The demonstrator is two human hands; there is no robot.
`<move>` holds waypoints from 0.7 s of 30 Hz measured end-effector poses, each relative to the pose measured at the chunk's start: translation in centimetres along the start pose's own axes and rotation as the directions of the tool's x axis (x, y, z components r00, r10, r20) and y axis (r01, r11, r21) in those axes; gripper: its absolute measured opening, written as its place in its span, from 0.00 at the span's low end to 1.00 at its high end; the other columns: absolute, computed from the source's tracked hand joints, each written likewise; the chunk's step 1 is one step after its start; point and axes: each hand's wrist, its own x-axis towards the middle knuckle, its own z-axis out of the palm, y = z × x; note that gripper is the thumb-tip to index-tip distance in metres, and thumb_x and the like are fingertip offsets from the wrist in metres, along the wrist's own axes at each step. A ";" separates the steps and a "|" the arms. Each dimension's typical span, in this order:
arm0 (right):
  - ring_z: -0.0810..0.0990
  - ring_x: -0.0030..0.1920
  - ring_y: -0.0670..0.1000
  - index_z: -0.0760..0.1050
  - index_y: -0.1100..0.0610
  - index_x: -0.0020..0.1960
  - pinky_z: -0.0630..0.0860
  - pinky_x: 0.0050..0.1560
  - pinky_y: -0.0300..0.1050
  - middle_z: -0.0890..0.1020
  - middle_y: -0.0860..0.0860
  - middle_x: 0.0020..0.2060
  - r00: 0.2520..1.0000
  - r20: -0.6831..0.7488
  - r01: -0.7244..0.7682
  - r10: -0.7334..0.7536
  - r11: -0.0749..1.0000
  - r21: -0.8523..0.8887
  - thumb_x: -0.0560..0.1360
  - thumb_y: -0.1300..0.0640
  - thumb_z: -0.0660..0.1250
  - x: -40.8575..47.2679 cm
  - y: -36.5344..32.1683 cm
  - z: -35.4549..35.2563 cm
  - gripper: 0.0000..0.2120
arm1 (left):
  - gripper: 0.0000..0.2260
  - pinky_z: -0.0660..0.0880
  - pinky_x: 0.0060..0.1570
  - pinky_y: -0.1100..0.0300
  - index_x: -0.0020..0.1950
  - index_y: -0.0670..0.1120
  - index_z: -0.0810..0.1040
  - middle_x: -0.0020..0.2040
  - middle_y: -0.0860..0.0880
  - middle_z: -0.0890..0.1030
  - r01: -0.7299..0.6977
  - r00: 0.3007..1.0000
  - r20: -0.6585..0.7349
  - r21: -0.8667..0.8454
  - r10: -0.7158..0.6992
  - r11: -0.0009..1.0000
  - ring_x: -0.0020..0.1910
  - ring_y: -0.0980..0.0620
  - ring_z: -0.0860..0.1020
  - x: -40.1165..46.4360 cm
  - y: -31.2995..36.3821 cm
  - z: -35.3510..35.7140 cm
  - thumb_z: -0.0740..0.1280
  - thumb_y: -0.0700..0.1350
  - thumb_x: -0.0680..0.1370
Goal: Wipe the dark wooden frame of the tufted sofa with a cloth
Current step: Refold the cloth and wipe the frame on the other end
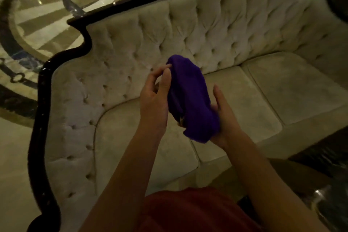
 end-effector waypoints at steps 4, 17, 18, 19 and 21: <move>0.84 0.63 0.55 0.75 0.51 0.70 0.84 0.58 0.53 0.85 0.53 0.63 0.987 -0.089 0.131 -0.131 0.991 -0.004 0.72 0.34 0.71 -2.7 -0.7 -3.2 0.33 | 0.08 0.81 0.42 0.61 0.59 0.56 0.81 0.50 0.48 0.87 -0.103 0.993 0.066 0.150 0.094 0.983 0.47 0.52 0.85 -1.5 -1.0 2.9 0.68 0.47 0.82; 0.77 0.70 0.44 0.72 0.37 0.69 0.76 0.65 0.45 0.79 0.42 0.68 0.844 -0.203 0.312 -0.496 0.763 -0.566 0.65 0.36 0.80 -6.0 -2.3 -7.4 0.35 | 0.07 0.79 0.37 0.57 0.56 0.47 0.77 0.42 0.47 0.82 0.102 0.796 0.596 0.042 -0.107 0.994 0.38 0.49 0.81 2.0 1.7 7.8 0.65 0.39 0.79; 0.75 0.71 0.41 0.71 0.35 0.70 0.75 0.67 0.47 0.78 0.40 0.70 0.830 -0.151 0.364 -0.537 0.727 -0.582 0.65 0.34 0.79 -6.5 -3.2 -7.3 0.36 | 0.06 0.79 0.36 0.58 0.55 0.47 0.77 0.42 0.46 0.82 0.109 0.730 0.668 0.090 -0.141 0.990 0.37 0.49 0.80 2.4 1.6 8.3 0.65 0.38 0.80; 0.74 0.72 0.42 0.70 0.36 0.72 0.73 0.69 0.50 0.77 0.41 0.71 0.833 -0.073 0.408 -0.549 0.699 -0.587 0.67 0.35 0.79 -6.9 -4.1 -7.3 0.37 | 0.06 0.78 0.35 0.60 0.55 0.47 0.77 0.42 0.44 0.81 0.103 0.653 0.738 0.140 -0.173 0.985 0.36 0.48 0.79 2.9 1.4 8.7 0.65 0.38 0.80; 0.76 0.72 0.49 0.69 0.44 0.75 0.74 0.70 0.57 0.78 0.47 0.71 0.864 0.054 0.424 -0.500 0.665 -0.615 0.70 0.43 0.80 -7.2 -5.3 -7.3 0.37 | 0.07 0.79 0.35 0.61 0.56 0.47 0.76 0.42 0.41 0.80 0.089 0.487 0.843 0.214 -0.230 0.973 0.36 0.48 0.80 3.6 1.4 9.6 0.65 0.37 0.81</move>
